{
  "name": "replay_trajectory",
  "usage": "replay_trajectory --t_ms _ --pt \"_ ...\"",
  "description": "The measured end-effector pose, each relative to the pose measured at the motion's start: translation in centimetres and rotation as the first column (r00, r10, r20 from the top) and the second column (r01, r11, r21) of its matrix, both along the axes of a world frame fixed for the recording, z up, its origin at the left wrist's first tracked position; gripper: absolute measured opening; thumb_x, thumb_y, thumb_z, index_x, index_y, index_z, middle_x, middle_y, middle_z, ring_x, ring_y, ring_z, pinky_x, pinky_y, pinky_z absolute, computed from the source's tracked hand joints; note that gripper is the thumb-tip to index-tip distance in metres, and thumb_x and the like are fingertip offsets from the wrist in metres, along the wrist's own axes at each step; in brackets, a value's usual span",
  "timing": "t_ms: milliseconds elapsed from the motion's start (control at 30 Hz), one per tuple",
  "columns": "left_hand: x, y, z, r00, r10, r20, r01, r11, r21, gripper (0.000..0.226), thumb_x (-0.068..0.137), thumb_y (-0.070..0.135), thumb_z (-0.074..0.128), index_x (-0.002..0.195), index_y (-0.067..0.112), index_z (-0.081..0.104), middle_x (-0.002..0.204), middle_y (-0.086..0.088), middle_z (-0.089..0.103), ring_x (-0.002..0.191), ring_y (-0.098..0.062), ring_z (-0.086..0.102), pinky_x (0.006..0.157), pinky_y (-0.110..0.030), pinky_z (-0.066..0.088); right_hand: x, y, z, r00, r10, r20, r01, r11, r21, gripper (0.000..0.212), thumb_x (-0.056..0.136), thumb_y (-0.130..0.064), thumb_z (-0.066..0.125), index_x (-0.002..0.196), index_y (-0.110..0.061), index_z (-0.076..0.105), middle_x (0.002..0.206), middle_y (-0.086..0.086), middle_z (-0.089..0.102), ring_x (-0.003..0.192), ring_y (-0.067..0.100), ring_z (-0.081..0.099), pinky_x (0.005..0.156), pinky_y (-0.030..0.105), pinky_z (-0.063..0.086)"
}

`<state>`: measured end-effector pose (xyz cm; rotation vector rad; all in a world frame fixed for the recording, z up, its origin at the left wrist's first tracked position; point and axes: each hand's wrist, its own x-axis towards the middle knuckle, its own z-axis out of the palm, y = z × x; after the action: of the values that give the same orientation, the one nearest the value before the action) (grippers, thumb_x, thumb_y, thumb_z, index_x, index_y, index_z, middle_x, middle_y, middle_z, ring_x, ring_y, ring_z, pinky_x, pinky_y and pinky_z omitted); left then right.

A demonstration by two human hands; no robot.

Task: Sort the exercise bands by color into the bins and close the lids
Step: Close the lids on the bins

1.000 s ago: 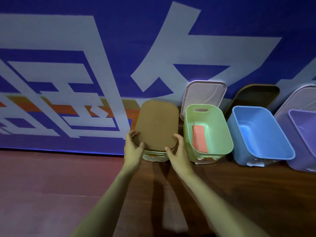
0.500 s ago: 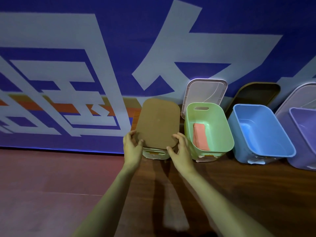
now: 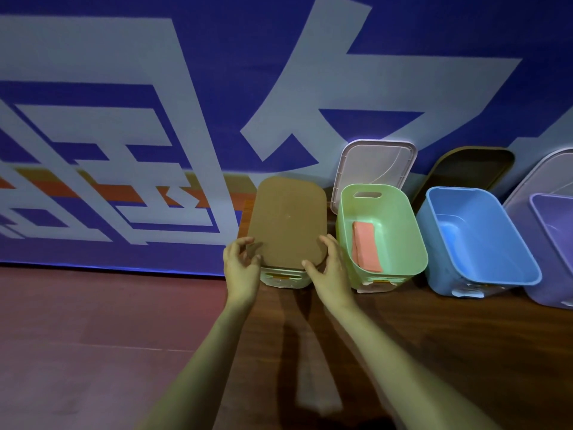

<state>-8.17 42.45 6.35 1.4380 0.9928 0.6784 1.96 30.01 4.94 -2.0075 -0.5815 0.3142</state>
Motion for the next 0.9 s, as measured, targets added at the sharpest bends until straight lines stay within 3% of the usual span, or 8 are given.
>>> replay_trajectory --t_ms 200,367,467,567,633,800,900 --pt "-0.2 0.0 -0.5 1.000 -0.006 0.012 0.006 1.000 -0.023 0.037 0.087 -0.009 0.053 0.107 0.023 0.053 0.125 0.001 0.043 0.104 -0.006 0.053 0.097 -0.028 0.046 -0.4 -0.1 -0.2 1.000 0.010 0.010 -0.010 0.999 -0.030 0.054 0.084 -0.009 0.066 0.133 -0.010 0.044 0.148 0.002 0.032 0.135 0.013 0.032 0.097 0.004 0.017" --pt "0.0 0.1 -0.7 0.998 -0.022 -0.055 0.023 1.000 0.014 0.034 0.087 -0.009 0.052 0.107 0.019 0.055 0.126 -0.002 0.041 0.096 0.001 0.053 0.101 -0.029 0.044 -0.4 -0.3 -0.5 1.000 0.003 0.000 -0.003 0.998 -0.055 0.053 0.084 -0.010 0.067 0.133 -0.007 0.045 0.149 0.002 0.031 0.135 0.014 0.033 0.096 0.002 0.015" --pt "0.3 0.2 -0.6 0.980 -0.072 -0.184 0.097 0.986 0.133 0.031 0.088 -0.005 0.052 0.113 0.013 0.056 0.128 -0.002 0.038 0.111 -0.011 0.048 0.102 -0.025 0.040 -0.2 -0.4 -0.6 0.999 0.022 0.029 -0.019 0.994 -0.105 0.050 0.084 -0.016 0.066 0.130 -0.009 0.048 0.150 0.000 0.029 0.135 0.013 0.033 0.100 0.009 0.021" --pt "1.5 0.7 -0.8 0.909 -0.104 -0.404 0.260 0.899 0.353 0.034 0.087 0.001 0.051 0.118 0.009 0.058 0.136 -0.006 0.037 0.129 -0.020 0.034 0.109 -0.033 0.034 0.4 0.3 -0.6 0.993 0.069 0.097 -0.048 0.978 -0.205 0.044 0.087 -0.023 0.061 0.128 -0.012 0.050 0.152 0.002 0.025 0.138 0.019 0.030 0.111 0.030 0.028" --pt "2.8 1.3 -0.7 0.845 -0.115 -0.522 0.383 0.811 0.442 0.039 0.084 0.003 0.049 0.122 0.007 0.057 0.137 -0.009 0.040 0.130 -0.025 0.034 0.111 -0.040 0.031 1.4 1.4 -0.3 0.985 0.114 0.126 -0.076 0.959 -0.273 0.045 0.091 -0.025 0.055 0.133 -0.011 0.046 0.154 0.006 0.019 0.142 0.022 0.021 0.115 0.034 0.023" --pt "6.8 3.1 0.0 0.708 -0.119 -0.696 0.588 0.646 0.487 0.044 0.087 0.013 0.044 0.130 0.005 0.049 0.138 -0.013 0.043 0.132 -0.029 0.034 0.112 -0.045 0.025 4.7 4.8 0.5 0.941 0.259 0.219 -0.127 0.867 -0.482 0.052 0.098 -0.029 0.040 0.145 -0.012 0.028 0.158 0.009 0.006 0.146 0.024 0.001 0.118 0.034 0.005" --pt "8.6 4.3 -0.2 0.646 -0.129 -0.752 0.644 0.621 0.447 0.047 0.097 0.024 0.033 0.142 0.009 0.033 0.153 -0.011 0.026 0.144 -0.026 0.015 0.119 -0.044 0.010 6.5 6.4 0.7 0.934 0.296 0.200 -0.130 0.804 -0.581 0.053 0.100 -0.033 0.028 0.149 -0.018 0.015 0.159 0.004 0.000 0.146 0.021 -0.006 0.119 0.040 0.000"
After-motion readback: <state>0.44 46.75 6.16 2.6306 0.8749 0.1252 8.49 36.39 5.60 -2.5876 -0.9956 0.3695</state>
